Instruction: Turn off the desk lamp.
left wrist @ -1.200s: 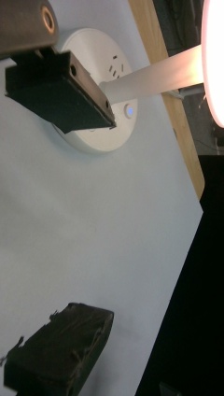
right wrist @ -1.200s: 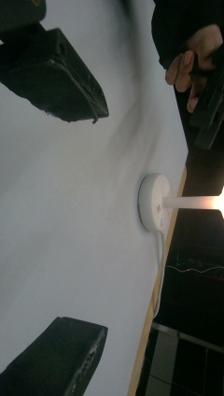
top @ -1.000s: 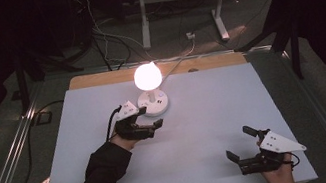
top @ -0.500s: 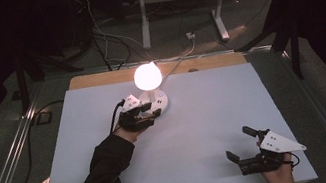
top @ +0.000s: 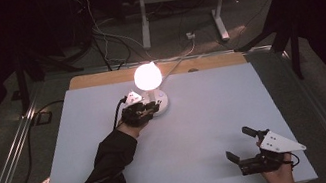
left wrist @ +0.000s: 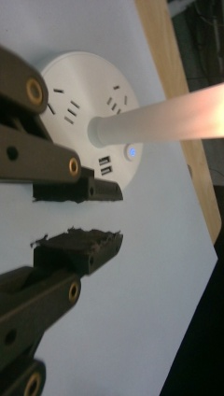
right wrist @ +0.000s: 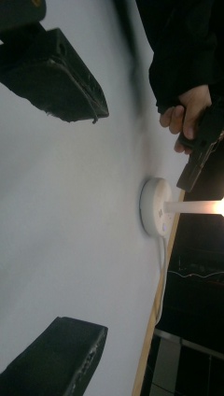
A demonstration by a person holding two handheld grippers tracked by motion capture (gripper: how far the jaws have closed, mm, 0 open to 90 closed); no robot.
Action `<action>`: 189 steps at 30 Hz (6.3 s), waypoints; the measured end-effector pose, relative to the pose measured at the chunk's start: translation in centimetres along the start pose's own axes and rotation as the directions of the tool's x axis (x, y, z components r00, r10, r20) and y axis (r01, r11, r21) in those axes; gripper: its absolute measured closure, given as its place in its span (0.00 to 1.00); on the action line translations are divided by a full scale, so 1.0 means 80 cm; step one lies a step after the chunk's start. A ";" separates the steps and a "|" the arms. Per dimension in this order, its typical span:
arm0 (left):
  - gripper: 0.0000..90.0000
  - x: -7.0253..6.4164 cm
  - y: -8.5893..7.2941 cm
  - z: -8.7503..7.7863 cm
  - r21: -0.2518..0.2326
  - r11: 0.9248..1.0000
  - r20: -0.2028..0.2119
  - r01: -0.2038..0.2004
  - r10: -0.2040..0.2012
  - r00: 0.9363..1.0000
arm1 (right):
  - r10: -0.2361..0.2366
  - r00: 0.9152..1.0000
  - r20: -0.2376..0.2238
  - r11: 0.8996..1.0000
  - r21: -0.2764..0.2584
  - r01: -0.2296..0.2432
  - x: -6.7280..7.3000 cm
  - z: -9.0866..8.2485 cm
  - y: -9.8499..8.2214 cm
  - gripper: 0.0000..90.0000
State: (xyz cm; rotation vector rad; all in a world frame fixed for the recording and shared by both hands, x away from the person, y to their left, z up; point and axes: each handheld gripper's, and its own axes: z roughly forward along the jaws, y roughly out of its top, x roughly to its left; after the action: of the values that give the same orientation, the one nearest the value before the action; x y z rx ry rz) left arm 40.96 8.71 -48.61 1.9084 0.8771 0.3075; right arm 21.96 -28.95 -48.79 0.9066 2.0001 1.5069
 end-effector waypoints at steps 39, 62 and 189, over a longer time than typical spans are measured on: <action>1.00 0.019 -0.011 0.040 0.069 0.998 -0.080 0.001 0.005 0.997 | 0.007 1.000 -0.008 1.000 -0.001 -0.007 -0.001 -0.001 0.000 0.00; 1.00 0.014 -0.010 0.047 0.078 0.997 -0.068 -0.010 0.015 0.998 | 0.010 1.000 -0.013 1.000 -0.002 -0.010 0.000 -0.002 0.000 0.00; 1.00 0.016 0.001 0.040 0.095 0.995 -0.086 -0.007 0.016 0.996 | 0.013 1.000 -0.014 1.000 0.002 -0.013 -0.002 -0.001 0.000 0.00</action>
State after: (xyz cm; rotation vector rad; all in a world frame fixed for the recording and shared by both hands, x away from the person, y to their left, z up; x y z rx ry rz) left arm 43.66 7.45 -50.28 2.0004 0.9531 0.3637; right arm 21.98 -29.09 -48.79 0.9143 2.0098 1.5228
